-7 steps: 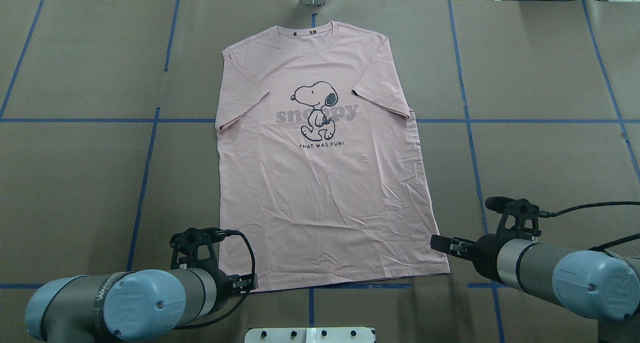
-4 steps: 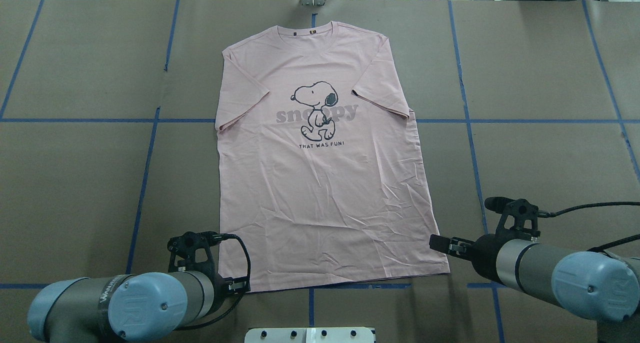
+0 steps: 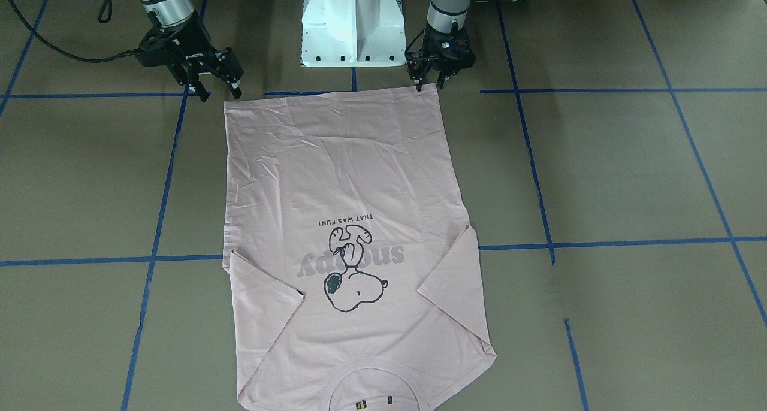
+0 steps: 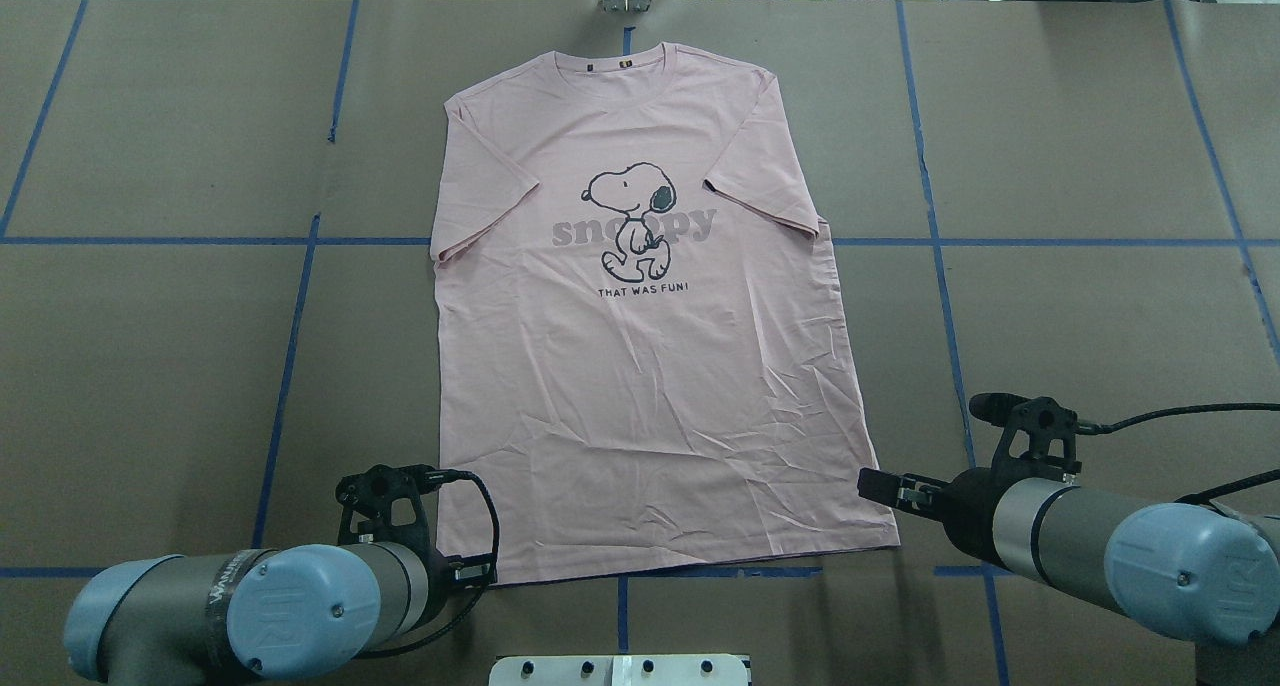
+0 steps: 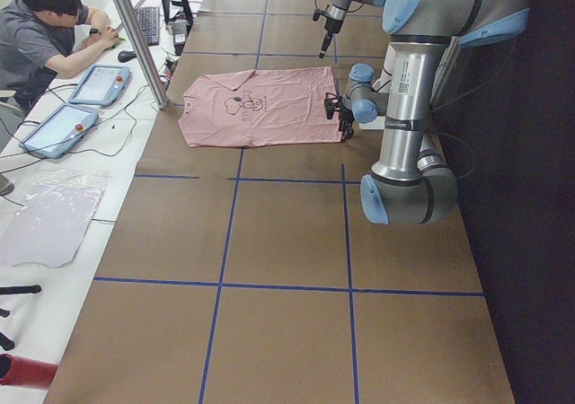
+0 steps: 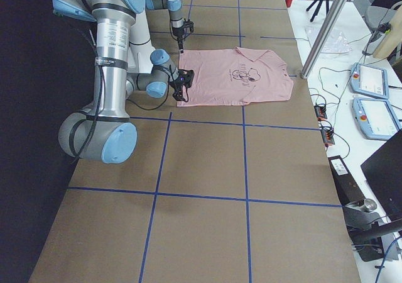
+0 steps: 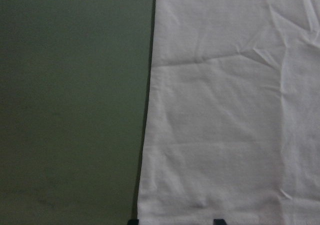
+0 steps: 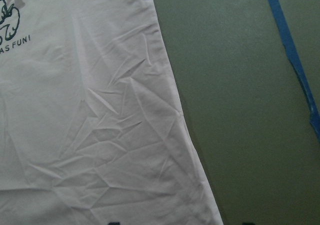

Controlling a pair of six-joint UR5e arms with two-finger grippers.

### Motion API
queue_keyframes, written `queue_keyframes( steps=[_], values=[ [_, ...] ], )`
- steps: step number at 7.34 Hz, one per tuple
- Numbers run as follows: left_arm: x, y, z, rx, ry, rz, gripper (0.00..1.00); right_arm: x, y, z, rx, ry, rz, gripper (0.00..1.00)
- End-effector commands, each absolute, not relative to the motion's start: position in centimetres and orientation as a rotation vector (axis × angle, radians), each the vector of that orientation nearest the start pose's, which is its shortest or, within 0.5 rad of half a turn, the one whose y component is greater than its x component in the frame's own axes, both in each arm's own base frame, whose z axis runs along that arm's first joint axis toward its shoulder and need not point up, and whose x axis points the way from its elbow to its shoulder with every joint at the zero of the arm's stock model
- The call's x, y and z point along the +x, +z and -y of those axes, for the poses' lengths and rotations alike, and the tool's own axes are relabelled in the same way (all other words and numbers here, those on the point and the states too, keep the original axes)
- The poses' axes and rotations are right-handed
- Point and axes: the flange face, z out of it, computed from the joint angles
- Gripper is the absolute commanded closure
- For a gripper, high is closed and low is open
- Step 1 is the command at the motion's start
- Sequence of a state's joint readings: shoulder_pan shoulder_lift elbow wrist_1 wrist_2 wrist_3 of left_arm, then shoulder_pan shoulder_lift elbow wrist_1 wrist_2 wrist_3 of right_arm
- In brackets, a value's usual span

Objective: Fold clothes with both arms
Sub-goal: 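Grasp the hem corners with both grippers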

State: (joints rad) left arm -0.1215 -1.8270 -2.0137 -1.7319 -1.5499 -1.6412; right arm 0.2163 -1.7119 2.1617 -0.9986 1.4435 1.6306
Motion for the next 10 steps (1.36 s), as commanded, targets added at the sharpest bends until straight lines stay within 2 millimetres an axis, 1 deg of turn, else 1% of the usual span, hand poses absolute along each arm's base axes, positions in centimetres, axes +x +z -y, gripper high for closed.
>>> queue_keyframes(
  steps=[1, 2, 3, 4, 5, 8, 9, 10],
  values=[
    [53.1, 31.57, 20.11, 0.042, -0.188, -0.85, 0.48, -38.81, 37.87, 23.47, 0.196, 0.316, 1.014, 0.14],
    [53.08, 31.57, 20.18, 0.042, -0.187, -0.85, 0.62, -38.81, 37.87, 23.47, 0.196, 0.316, 1.014, 0.14],
    [53.07, 31.48, 20.06, 0.039, -0.183, -0.853, 0.81, -38.81, 37.87, 23.47, 0.196, 0.316, 1.014, 0.14],
    [53.02, 31.26, 20.04, 0.038, -0.182, -0.858, 0.98, -38.78, 37.79, 23.46, 0.196, 0.316, 1.016, 0.14],
    [52.85, 31.14, 20.1, 0.039, -0.183, -0.861, 1.0, -38.78, 37.79, 23.46, 0.196, 0.316, 1.016, 0.14],
    [52.69, 30.98, 20.18, 0.041, -0.186, -0.863, 1.0, -39.02, 37.94, 23.13, 0.204, 0.313, 1.011, 0.15],
    [52.67, 30.83, 20.2, 0.043, -0.186, -0.866, 1.0, -39.23, 38.09, 23.0, 0.208, 0.313, 1.0, 0.2],
    [52.67, 30.83, 20.23, 0.045, -0.189, -0.866, 1.0, -39.68, 38.52, 22.82, 0.203, 0.308, 0.964, 0.23]
  ],
)
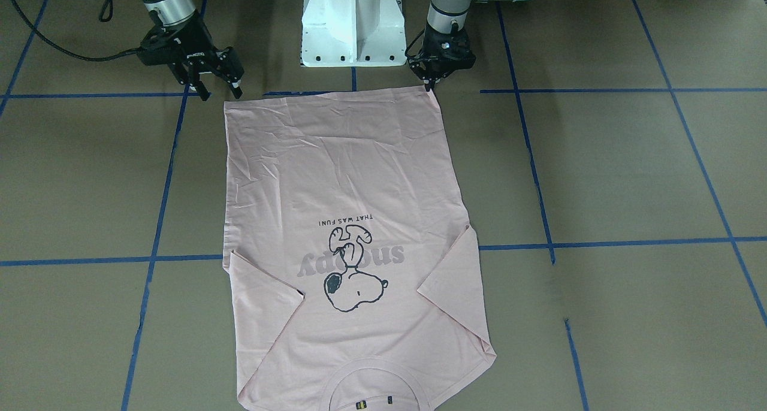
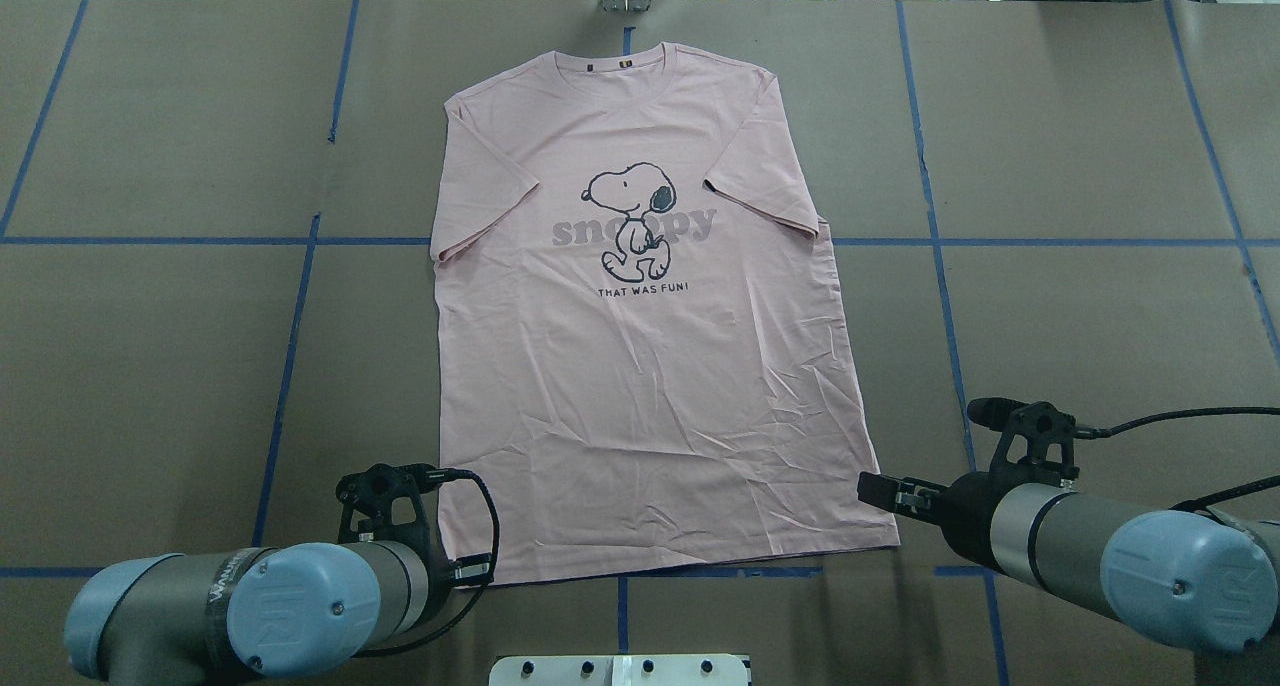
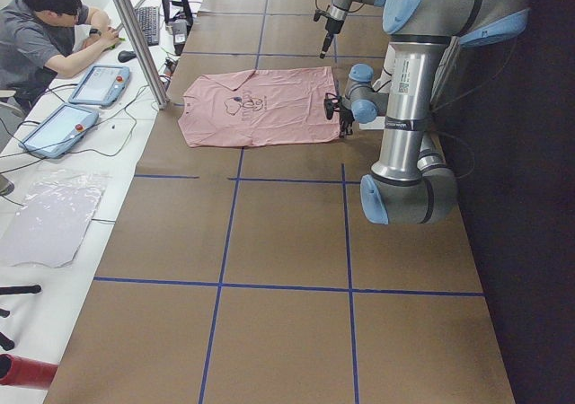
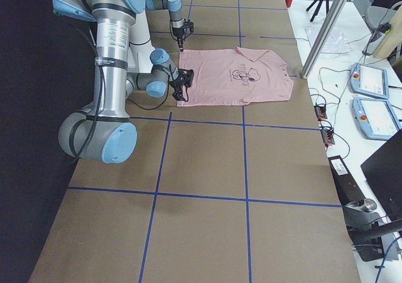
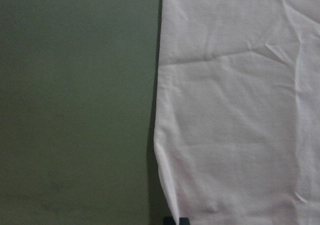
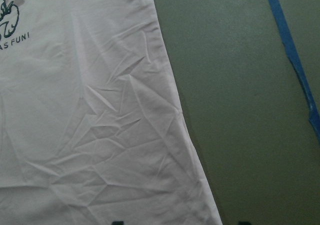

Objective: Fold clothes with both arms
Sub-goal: 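Grasp the hem corners with both grippers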

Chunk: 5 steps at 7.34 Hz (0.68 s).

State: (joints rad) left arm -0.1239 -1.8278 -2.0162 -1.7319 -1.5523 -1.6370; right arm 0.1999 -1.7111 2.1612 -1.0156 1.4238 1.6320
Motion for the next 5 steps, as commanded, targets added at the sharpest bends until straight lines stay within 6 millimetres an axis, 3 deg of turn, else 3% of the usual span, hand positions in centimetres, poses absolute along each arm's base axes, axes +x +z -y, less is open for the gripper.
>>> queue_keyframes(
  steps=[1, 3, 5],
  values=[
    [52.7, 30.7, 20.2, 0.045, -0.189, -0.867, 1.0, -40.1, 39.2, 22.4, 0.208, 0.3, 0.93, 0.25],
    [52.6, 30.7, 20.5, 0.072, -0.201, -0.866, 1.0, -41.6, 40.8, 22.1, 0.213, 0.291, 0.896, 0.33],
    [52.5, 30.7, 20.9, 0.077, -0.206, -0.866, 1.0, -43.3, 40.7, 21.8, 0.212, 0.293, 0.905, 0.4]
  ],
)
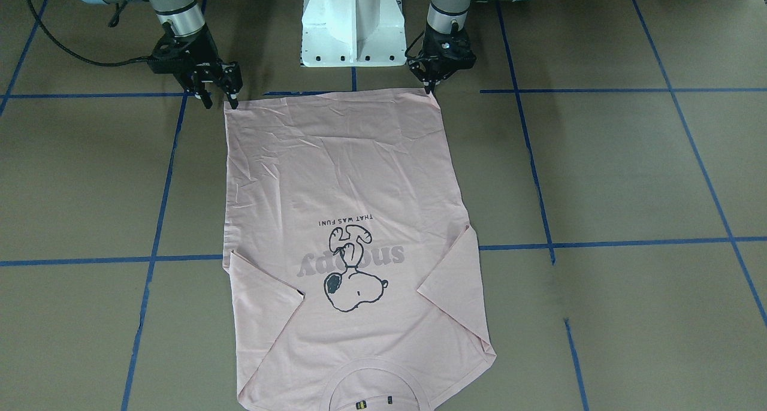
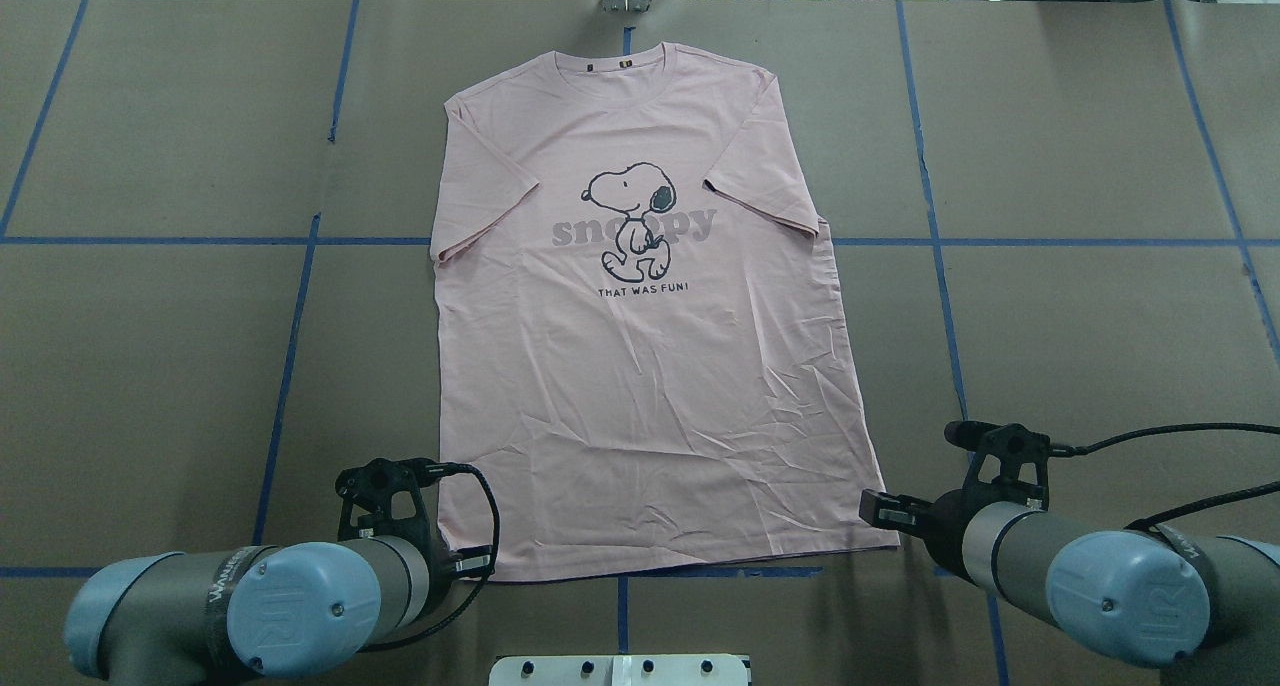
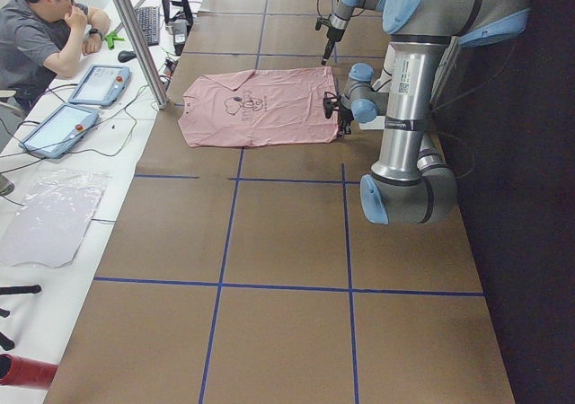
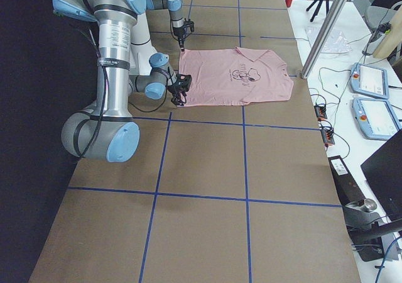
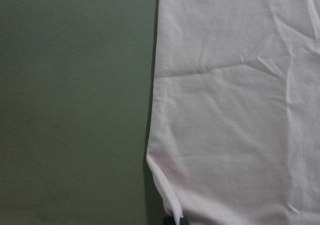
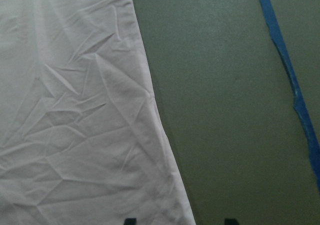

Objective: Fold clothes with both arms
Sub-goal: 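Grasp the hem corners with both grippers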

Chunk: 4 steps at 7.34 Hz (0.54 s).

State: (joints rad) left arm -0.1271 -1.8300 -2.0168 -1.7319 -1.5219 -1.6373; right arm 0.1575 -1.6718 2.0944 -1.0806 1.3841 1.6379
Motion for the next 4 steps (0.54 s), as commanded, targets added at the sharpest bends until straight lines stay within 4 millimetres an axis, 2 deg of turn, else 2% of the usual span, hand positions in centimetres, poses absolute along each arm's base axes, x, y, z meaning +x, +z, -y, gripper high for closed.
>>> queue_keyframes(
  steps=[1, 4],
  values=[
    [52.5, 30.8, 21.0, 0.078, -0.209, -0.865, 1.0, -43.6, 41.0, 21.5, 0.217, 0.288, 0.897, 0.41],
    [52.5, 30.8, 21.1, 0.079, -0.209, -0.863, 1.0, -44.1, 41.1, 20.3, 0.212, 0.268, 0.896, 0.42]
  ],
)
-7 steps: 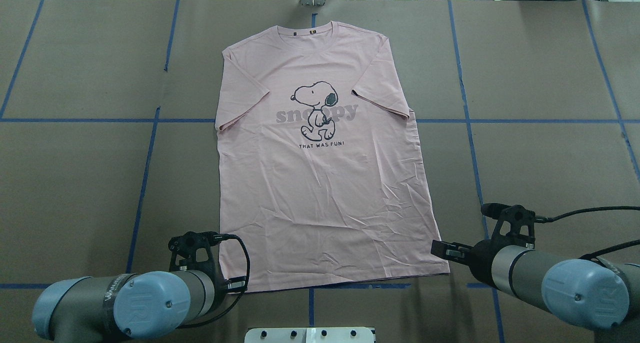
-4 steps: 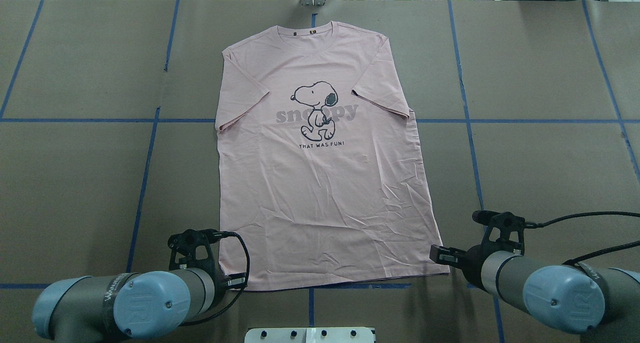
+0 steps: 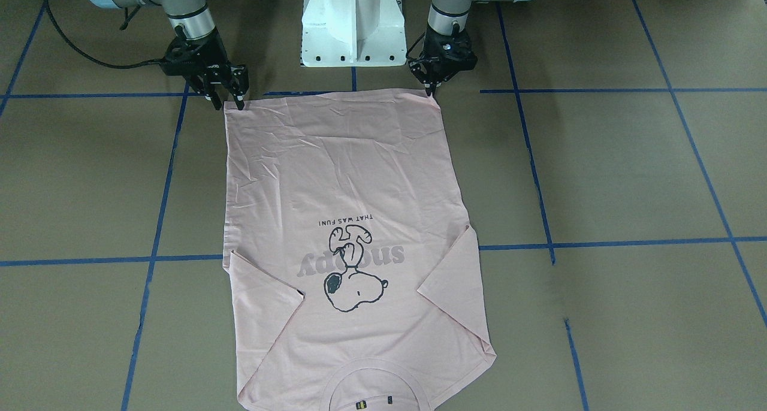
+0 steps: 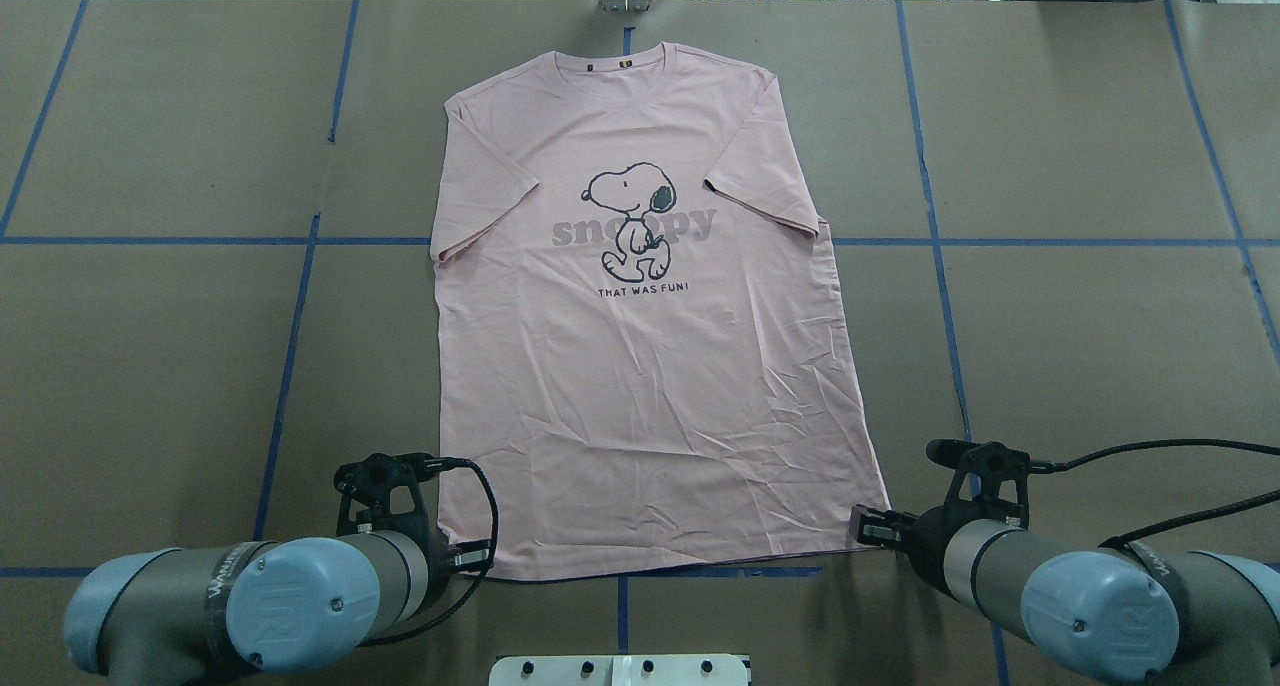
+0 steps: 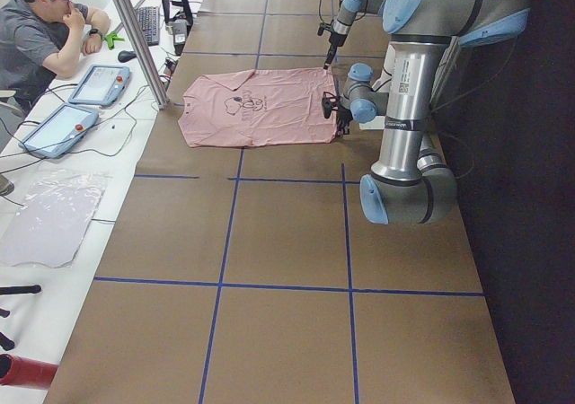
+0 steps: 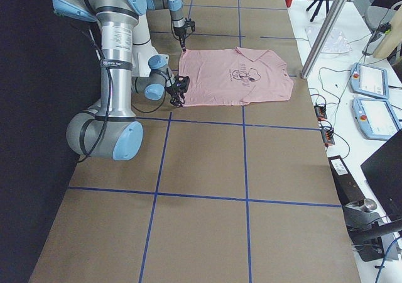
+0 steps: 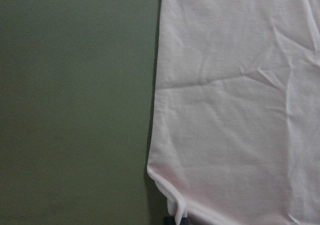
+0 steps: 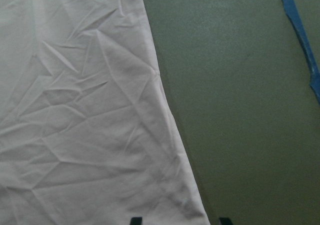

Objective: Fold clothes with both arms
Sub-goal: 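Grasp the hem corners with both grippers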

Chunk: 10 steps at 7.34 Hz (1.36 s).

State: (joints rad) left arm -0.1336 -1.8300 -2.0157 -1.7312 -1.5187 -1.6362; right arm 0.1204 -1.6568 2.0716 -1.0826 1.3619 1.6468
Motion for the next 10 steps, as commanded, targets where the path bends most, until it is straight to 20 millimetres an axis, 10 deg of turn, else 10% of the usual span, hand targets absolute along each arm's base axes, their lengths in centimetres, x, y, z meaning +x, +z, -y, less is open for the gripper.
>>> queue_keyframes(
  steps=[1, 6, 10],
  values=[
    [52.43, 30.82, 21.18, 0.08, -0.211, -0.863, 1.0, -44.21, 41.17, 20.14, 0.209, 0.265, 0.895, 0.42],
    [52.37, 30.82, 21.34, 0.086, -0.204, -0.862, 1.0, -44.45, 41.73, 20.02, 0.208, 0.261, 0.868, 0.46],
    [52.32, 30.67, 21.42, 0.087, -0.205, -0.865, 1.0, -44.57, 41.73, 19.74, 0.191, 0.285, 0.872, 1.0]
  ],
)
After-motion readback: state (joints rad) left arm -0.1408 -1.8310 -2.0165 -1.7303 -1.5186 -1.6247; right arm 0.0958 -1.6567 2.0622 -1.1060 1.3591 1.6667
